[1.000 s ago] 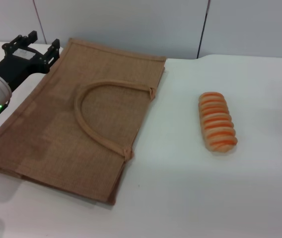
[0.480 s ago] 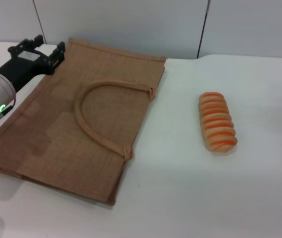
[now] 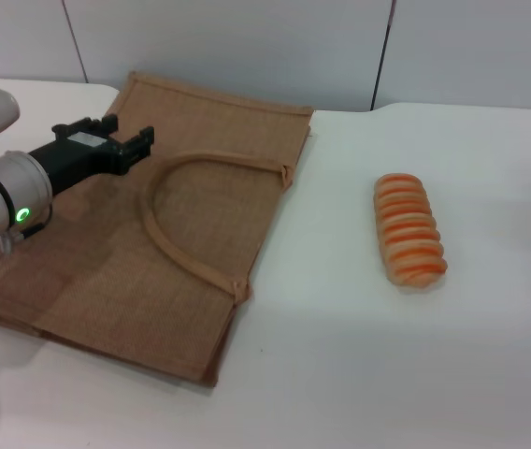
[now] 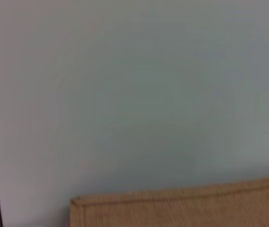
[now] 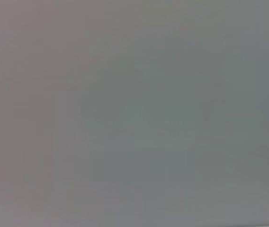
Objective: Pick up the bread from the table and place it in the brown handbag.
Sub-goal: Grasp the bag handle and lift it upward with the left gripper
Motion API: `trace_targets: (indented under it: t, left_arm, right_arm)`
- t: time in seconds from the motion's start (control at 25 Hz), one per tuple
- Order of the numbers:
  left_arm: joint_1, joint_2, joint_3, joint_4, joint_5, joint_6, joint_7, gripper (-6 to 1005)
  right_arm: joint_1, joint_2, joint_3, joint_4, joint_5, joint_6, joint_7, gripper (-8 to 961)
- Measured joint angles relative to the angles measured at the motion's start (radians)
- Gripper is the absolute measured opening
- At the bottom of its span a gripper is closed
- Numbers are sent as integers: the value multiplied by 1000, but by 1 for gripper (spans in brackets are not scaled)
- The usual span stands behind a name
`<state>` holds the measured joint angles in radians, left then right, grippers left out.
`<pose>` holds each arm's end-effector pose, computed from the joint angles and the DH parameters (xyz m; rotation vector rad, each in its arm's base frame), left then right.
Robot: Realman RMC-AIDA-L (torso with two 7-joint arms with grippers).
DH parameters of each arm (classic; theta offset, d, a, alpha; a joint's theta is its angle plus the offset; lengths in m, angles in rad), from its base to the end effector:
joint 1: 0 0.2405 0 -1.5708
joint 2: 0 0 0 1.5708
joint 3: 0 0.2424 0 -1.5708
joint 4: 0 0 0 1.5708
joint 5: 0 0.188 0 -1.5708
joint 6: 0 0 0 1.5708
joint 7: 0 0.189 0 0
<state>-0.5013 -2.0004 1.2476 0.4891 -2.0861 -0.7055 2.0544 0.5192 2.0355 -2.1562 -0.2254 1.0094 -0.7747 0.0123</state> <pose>-0.2799 0.4183 -0.0022 -2.0336 -0.7325 -0.5210 0.3374 0.3992 0.0116 -1.4945 0.7729 0.4511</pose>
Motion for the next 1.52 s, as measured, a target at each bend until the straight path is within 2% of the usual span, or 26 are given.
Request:
trace_targets:
  t: [0.12,0.48,0.6,0.76,1.2,1.52]
  left_arm:
    - [-16,10,0,0,98,10,-103,563]
    - [-40,11,1,0,239,48,-247,553]
    - [-52,18,-4,0,307,51,-314,550]
    - [-59,25,-4,0,347,52,-343,545]
    - [-82,25,2,-3,403,52,-370,533]
    - [-101,14,-4,-9,507,65,-437,525]
  right_arm:
    - [4,0,0,0,0,0,0,852]
    - [11,0,1,0,0,17,3,852]
    - [15,0,2,0,0,23,3,853]
    - [21,0,3,0,0,26,4,853]
    - [30,0,3,0,0,34,5,853]
    - [35,0,3,0,0,51,5,854]
